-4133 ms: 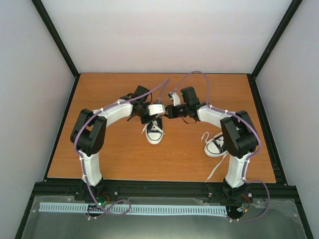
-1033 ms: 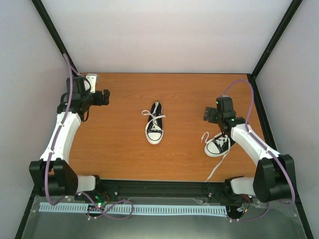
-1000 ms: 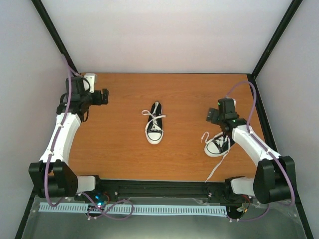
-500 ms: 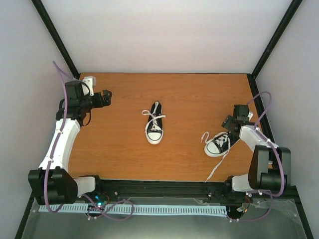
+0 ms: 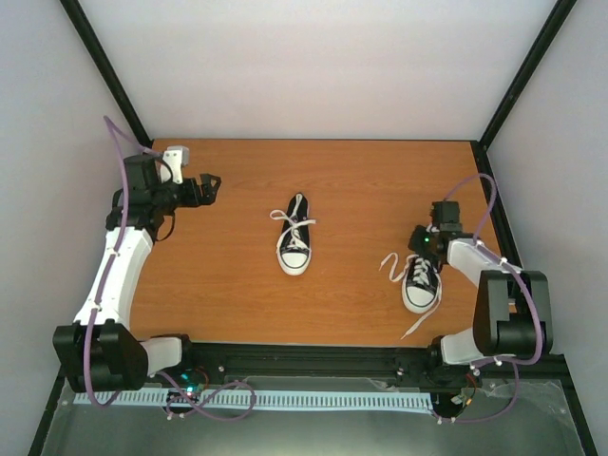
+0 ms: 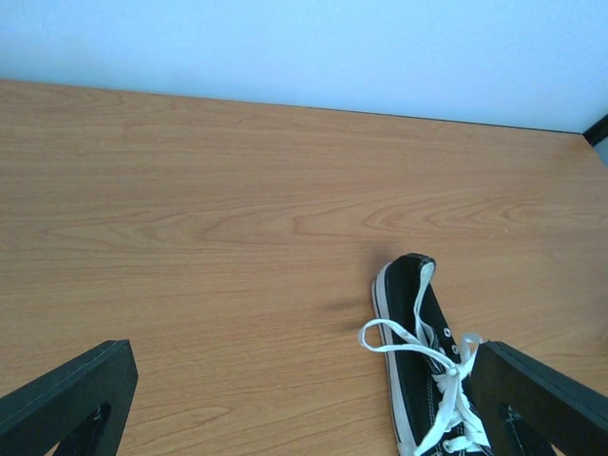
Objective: Tie the shoes
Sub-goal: Pick up the shoe from the center of the board, then place the shoe at the center of the board, then adjust the shoe at the center of the board, then move the shoe to the center of the board.
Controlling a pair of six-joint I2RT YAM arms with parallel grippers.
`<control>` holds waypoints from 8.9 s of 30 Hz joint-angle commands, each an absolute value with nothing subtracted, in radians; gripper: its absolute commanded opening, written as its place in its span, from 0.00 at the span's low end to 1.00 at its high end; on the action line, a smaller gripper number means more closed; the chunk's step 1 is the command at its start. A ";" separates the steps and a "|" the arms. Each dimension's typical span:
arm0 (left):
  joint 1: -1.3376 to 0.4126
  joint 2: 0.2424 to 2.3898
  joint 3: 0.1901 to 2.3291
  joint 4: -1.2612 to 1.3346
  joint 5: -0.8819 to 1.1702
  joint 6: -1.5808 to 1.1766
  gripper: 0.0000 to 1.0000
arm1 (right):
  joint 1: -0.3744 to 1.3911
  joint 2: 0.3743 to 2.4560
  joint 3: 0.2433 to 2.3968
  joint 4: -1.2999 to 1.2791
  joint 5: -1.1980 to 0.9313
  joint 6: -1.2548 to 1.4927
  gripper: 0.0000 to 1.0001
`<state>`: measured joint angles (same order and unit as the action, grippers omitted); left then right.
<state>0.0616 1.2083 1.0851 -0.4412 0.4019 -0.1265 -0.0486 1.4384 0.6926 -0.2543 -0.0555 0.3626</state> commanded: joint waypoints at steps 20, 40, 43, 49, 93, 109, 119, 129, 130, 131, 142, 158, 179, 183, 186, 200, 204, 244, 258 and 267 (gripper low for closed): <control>0.048 1.384 1.031 -0.413 0.538 0.061 1.00 | 0.386 1.955 1.357 -0.241 -0.049 0.444 0.03; -0.253 1.447 1.194 -0.659 0.503 0.300 0.92 | 0.319 1.674 1.226 -0.446 0.018 0.238 0.97; -0.346 1.510 1.303 -0.744 0.455 0.306 0.77 | 0.319 1.647 1.186 -0.496 -0.054 0.232 0.93; -0.540 1.726 1.479 -0.802 0.349 0.166 0.56 | 0.318 1.594 1.085 -0.538 0.030 0.257 0.90; -0.732 2.351 1.886 -0.789 0.108 0.047 0.42 | 0.271 1.640 0.869 -0.523 0.088 0.277 0.51; -0.730 2.048 1.853 -0.886 0.195 0.207 0.01 | 0.262 1.383 0.920 -0.542 0.044 0.208 0.03; -0.730 2.010 1.918 -0.966 0.306 0.229 0.01 | 0.264 1.368 0.973 -0.636 0.039 0.195 0.14; -0.723 2.075 2.043 -1.045 0.386 0.222 0.01 | 0.297 1.382 0.886 -0.439 -0.316 0.168 0.32; -0.719 2.081 2.045 -1.038 0.375 0.221 0.01 | 0.316 1.362 0.868 -0.400 -0.365 0.159 0.37; -0.713 2.086 2.045 -1.032 0.363 0.221 0.01 | 0.337 1.351 0.854 -0.369 -0.390 0.148 0.43; -0.645 2.145 2.091 -1.043 0.368 0.220 0.01 | 0.402 1.486 0.838 -0.180 -0.441 0.138 0.59; -0.615 2.112 2.008 -1.023 0.360 0.225 0.01 | 0.457 1.722 0.919 0.019 -0.417 0.102 0.53; -0.615 2.055 2.058 -1.140 0.421 0.313 0.01 | 0.466 1.449 0.706 0.179 0.106 0.414 0.03; -0.616 2.027 2.079 -1.209 0.433 0.324 0.01 | 0.472 1.384 0.686 0.176 0.126 0.411 0.03; -0.618 1.981 2.074 -1.223 0.442 0.337 0.01 | 0.474 1.346 0.711 0.143 0.134 0.386 0.03; -0.647 2.033 2.002 -1.180 0.456 0.322 0.01 | 0.476 1.509 0.742 0.099 0.112 0.389 0.03; -0.647 2.126 2.029 -1.156 0.386 0.306 0.01 | 0.476 1.601 0.782 0.097 0.076 0.403 0.03; -0.857 2.095 1.565 -0.883 0.022 0.548 0.62 | 0.245 1.576 0.849 -0.490 0.017 0.285 0.67; -0.858 2.089 1.551 -0.876 0.002 0.552 0.01 | 0.245 1.658 0.818 -0.474 -0.003 0.273 0.51; -0.713 1.966 1.733 -0.973 0.184 0.422 0.01 | 0.204 1.513 0.798 -0.469 0.070 0.286 0.03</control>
